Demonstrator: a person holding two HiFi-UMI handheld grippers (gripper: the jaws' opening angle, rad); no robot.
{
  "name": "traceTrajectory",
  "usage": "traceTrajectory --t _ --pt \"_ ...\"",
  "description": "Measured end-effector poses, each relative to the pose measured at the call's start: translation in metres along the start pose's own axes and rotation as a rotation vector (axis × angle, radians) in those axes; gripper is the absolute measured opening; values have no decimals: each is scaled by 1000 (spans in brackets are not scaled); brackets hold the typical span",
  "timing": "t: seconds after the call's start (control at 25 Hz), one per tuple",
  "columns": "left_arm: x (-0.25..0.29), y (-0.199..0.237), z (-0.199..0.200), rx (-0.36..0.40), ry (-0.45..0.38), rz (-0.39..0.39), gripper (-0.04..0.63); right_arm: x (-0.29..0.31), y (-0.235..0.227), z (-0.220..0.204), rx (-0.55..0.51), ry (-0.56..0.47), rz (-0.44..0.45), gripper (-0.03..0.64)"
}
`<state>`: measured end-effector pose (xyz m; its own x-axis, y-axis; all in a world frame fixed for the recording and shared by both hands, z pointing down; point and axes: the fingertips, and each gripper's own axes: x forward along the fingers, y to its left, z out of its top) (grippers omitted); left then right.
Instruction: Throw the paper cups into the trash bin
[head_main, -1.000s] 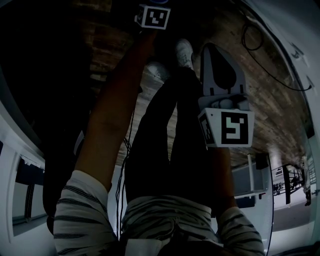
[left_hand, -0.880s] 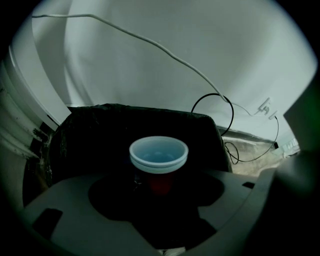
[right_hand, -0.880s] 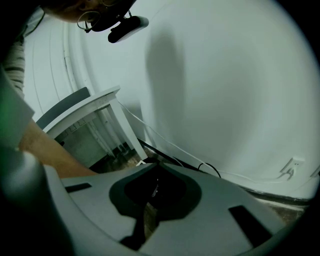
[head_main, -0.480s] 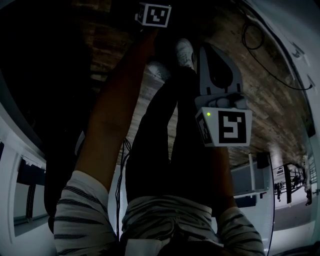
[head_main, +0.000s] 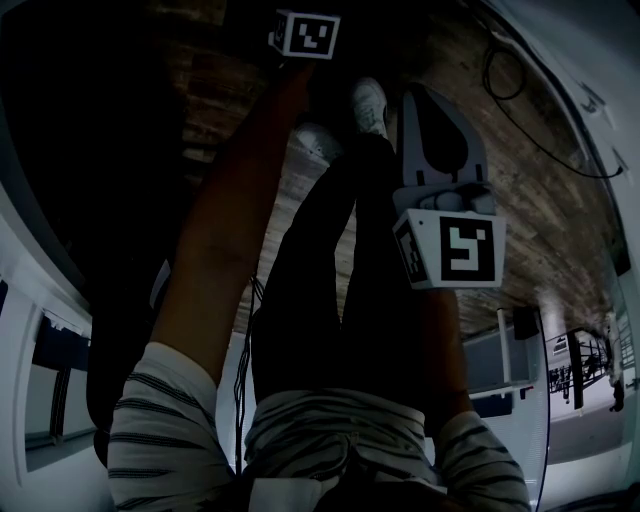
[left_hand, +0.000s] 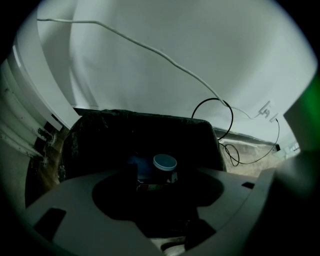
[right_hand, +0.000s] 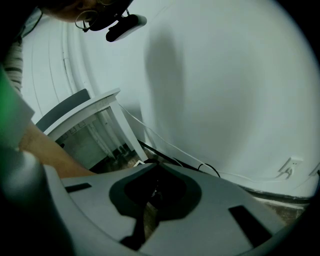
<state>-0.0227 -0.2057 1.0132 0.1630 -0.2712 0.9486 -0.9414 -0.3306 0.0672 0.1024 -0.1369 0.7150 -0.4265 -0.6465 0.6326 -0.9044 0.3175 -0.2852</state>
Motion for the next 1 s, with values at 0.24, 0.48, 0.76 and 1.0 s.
traceTrajectory --t 0.24,0.48,0.76,1.0 --pt "-20 -2 5 -20 -17 7 259 -12 2 12 -4 -18 -2 9" --pt "-52 -9 11 -37 -44 2 207 -29 8 27 -18 -42 -1 9" --pt "-89 -22 13 -95 -90 -33 141 -55 16 43 -16 -58 -12 9" --pt "-139 -30 23 -125 -140 -33 90 -77 29 57 -30 -66 -6 10"
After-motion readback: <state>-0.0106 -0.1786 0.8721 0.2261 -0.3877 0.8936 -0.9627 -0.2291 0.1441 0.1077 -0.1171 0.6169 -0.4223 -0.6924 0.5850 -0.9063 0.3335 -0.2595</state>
